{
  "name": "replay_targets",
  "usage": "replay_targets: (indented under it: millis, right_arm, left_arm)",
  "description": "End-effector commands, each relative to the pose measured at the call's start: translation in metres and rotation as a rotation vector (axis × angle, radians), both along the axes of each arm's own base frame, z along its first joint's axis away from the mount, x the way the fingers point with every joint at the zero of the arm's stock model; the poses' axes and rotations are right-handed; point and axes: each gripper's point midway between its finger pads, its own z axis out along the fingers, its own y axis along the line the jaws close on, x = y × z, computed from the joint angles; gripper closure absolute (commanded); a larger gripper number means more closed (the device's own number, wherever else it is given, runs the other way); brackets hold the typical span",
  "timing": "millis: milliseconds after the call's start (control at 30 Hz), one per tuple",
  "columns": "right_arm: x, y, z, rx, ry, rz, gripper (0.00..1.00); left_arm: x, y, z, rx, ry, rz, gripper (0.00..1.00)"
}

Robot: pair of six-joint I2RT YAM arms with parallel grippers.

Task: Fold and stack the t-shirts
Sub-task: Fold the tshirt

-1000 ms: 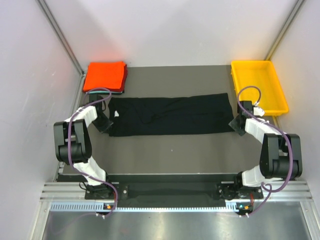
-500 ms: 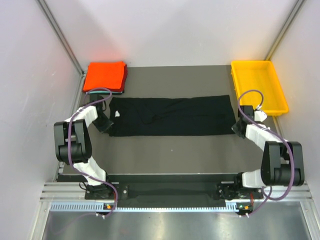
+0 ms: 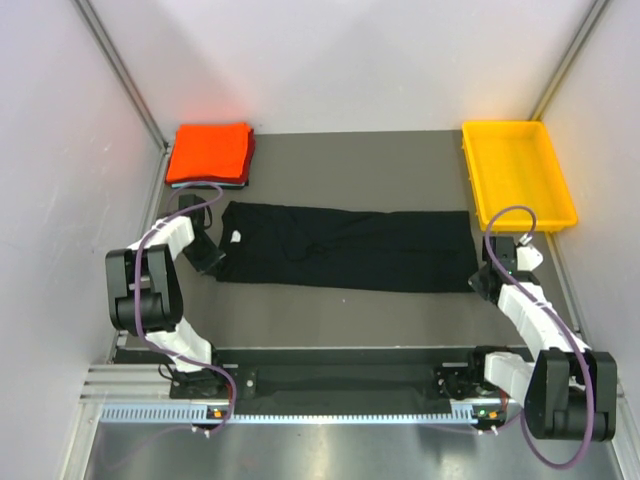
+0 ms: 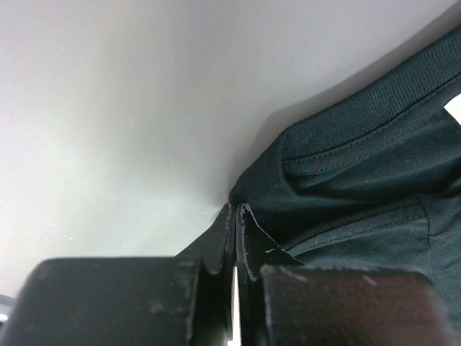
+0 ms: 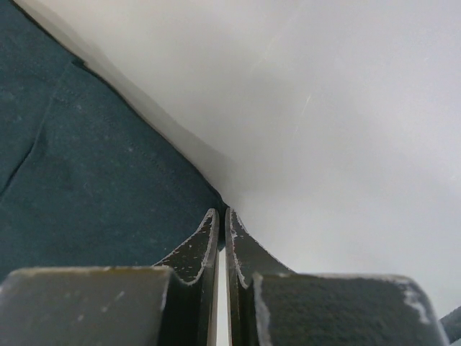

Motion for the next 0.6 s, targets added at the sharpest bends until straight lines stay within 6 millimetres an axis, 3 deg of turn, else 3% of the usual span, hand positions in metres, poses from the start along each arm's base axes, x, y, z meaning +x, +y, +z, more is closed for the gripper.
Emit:
replay_targets:
  millis: [0, 133, 233, 300, 400, 567]
  right_arm:
    - [-0.009, -0.002, 0.001, 0.012, 0.026, -0.02, 1.0]
    - [-0.014, -0.002, 0.003, 0.008, 0.051, -0.014, 0.99]
    - [-0.014, 0.001, 0.01, 0.015, 0.035, 0.01, 0.86]
    - [-0.01, -0.001, 0.02, 0.004, 0.016, 0.014, 0.75]
    - [-0.006, 0.0, 0.036, 0.0, -0.009, 0.028, 0.65]
    - [0.021, 0.012, 0.075, 0.009, -0.123, 0.175, 0.62]
  left_arm:
    - [-0.015, 0.013, 0.005, 0.057, 0.041, 0.0, 1.0]
    - [-0.009, 0.016, 0.008, 0.056, 0.032, -0.006, 1.0]
    - [-0.007, 0.019, 0.006, 0.054, 0.05, -0.005, 1.0]
    - [-0.004, 0.02, 0.007, 0.053, 0.04, -0.01, 1.0]
    - [0.0, 0.023, 0.006, 0.049, 0.04, -0.005, 1.0]
    - [0.014, 0.027, 0.003, 0.025, 0.03, 0.007, 1.0]
